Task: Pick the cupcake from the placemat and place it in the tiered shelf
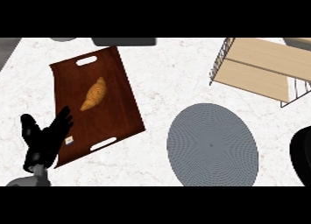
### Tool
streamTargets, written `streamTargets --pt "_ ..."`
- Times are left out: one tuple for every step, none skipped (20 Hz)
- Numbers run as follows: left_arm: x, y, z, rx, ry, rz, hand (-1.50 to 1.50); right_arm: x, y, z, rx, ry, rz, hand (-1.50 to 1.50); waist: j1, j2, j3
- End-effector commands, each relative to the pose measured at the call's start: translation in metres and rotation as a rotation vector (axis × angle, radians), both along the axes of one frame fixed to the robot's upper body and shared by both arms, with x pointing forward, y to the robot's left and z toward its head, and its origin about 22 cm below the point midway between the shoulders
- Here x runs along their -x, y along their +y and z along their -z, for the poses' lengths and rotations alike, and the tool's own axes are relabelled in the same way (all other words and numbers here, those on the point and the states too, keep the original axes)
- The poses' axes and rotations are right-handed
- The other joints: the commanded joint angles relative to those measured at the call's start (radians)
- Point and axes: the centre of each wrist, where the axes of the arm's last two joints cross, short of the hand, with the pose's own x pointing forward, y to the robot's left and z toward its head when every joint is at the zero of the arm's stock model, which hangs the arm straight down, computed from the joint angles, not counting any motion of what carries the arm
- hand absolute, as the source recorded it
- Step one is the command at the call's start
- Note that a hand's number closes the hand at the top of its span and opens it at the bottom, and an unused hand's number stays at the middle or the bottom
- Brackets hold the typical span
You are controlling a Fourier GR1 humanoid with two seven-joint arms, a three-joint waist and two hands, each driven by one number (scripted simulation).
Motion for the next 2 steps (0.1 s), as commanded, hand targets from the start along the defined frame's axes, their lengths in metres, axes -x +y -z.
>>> streamTargets --pt "-0.006 -0.005 0.000 -0.007 0.015 0.010 0.00 0.040 -0.024 -0.011 0.014 0.003 -0.038 -1.50 -0.002 0.001 -0.001" --pt "-0.006 -0.014 0.010 -0.001 0.009 0.015 0.00 0.046 -0.035 -0.019 0.022 -0.023 -0.014 -1.50 0.006 0.005 -0.001"
